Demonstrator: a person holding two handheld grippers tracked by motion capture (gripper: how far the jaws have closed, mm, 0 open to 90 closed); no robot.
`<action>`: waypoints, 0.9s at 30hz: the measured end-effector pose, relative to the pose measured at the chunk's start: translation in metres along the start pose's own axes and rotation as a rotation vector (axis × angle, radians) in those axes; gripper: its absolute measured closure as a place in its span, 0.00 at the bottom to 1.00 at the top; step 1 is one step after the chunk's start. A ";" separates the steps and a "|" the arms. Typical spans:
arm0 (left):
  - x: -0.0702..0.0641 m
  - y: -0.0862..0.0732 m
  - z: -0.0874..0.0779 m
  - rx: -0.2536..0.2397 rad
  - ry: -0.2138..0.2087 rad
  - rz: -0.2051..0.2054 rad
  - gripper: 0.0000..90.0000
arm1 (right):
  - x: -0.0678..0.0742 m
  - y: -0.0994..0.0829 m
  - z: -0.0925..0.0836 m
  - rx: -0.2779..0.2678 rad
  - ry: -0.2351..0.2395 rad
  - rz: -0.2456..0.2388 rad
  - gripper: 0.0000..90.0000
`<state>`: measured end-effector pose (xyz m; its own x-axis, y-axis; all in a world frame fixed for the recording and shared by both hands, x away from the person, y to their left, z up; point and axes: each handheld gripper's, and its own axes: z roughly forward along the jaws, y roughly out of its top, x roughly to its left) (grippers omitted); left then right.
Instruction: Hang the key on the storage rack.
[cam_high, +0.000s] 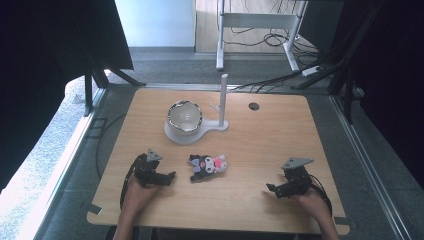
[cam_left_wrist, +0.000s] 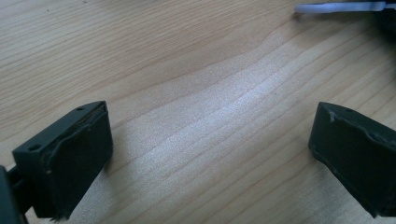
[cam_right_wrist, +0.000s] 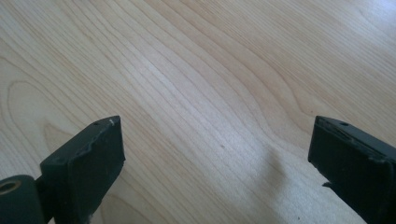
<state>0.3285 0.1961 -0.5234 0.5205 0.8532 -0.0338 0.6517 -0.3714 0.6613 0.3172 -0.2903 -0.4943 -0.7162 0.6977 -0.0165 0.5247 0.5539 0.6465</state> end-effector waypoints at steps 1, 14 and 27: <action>0.000 0.000 0.000 0.000 0.000 0.000 0.00 | 0.000 0.001 0.001 0.001 -0.002 -0.003 0.04; 0.000 0.000 0.000 0.001 0.001 0.000 0.00 | 0.003 0.017 0.004 0.028 0.025 -0.030 0.03; 0.000 0.000 0.000 0.001 0.001 0.000 0.00 | 0.008 0.034 0.011 0.043 0.045 -0.069 0.03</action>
<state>0.3285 0.1962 -0.5233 0.5197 0.8537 -0.0332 0.6523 -0.3714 0.6607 0.3344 -0.2614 -0.4811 -0.7707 0.6368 -0.0248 0.4923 0.6196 0.6113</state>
